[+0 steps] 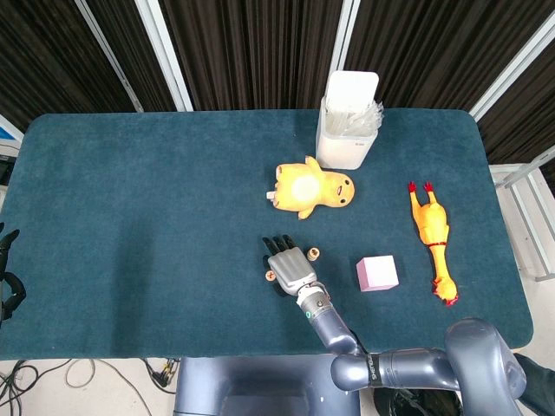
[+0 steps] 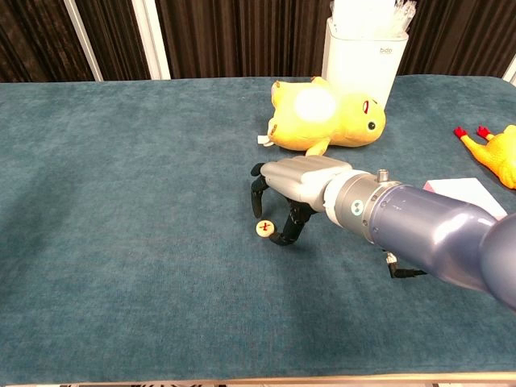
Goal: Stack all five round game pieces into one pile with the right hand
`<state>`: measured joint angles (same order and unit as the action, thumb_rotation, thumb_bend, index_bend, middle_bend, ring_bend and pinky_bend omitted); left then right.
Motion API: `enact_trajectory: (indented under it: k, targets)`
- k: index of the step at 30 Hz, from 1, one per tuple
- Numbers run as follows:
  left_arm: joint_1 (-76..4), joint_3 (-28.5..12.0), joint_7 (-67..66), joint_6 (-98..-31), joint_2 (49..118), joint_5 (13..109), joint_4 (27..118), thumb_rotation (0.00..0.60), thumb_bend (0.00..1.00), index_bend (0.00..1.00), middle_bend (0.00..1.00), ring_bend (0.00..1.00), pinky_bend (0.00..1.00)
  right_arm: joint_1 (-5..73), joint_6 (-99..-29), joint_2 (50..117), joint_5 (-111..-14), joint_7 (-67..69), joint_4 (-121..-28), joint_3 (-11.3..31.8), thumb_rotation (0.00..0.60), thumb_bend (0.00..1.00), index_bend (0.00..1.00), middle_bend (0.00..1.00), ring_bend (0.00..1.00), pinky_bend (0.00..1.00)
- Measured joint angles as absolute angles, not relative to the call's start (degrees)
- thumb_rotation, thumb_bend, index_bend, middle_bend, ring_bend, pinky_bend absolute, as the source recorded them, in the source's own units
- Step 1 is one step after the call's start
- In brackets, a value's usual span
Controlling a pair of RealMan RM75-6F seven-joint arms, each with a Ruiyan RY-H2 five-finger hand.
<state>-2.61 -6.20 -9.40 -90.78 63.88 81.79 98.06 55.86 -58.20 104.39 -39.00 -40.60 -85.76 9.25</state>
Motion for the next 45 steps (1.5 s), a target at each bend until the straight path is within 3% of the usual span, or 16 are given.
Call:
enact_trajectory:
  k: [45]
  targets:
    - [-2.6,-6.3,-9.5,-90.8,64.0,81.8,98.1,0.6,0.82,0.13,0.0,0.0,0.01,55.3,-55.8,106.2,-39.3,-40.1,-82.2,10.3,0.6,0.41,0.49,0.0,0.0,0.0]
